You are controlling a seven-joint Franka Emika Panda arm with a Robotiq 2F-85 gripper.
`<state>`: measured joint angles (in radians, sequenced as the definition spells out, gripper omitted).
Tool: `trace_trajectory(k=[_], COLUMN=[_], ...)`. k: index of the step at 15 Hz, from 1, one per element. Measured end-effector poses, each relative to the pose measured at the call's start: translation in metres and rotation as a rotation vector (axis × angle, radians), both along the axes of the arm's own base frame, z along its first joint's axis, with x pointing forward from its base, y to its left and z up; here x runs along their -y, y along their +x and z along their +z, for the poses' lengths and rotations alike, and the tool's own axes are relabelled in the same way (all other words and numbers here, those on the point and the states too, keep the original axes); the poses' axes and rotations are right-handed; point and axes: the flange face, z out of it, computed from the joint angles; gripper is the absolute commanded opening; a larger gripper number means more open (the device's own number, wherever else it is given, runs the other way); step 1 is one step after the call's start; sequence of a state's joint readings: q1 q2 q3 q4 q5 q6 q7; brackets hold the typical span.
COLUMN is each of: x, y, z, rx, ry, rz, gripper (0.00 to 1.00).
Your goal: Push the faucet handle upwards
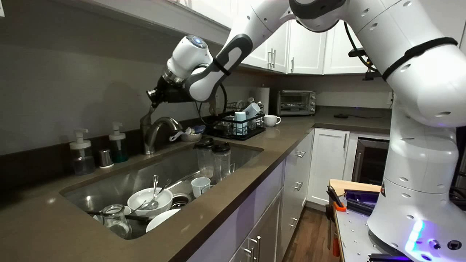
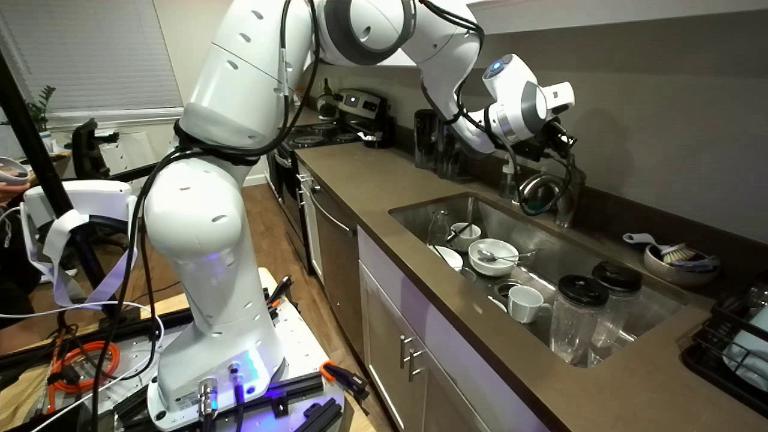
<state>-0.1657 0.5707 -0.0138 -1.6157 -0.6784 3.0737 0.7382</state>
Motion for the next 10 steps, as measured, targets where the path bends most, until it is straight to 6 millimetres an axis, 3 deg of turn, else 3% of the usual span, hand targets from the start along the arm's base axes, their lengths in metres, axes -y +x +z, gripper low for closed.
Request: trace_trajectory(k=[10], x=[-0.0010], y=[0.0008], z=[-0.0074], rx=[-0.046], ry=[0.015], rz=[-0.016], gripper=[0.04])
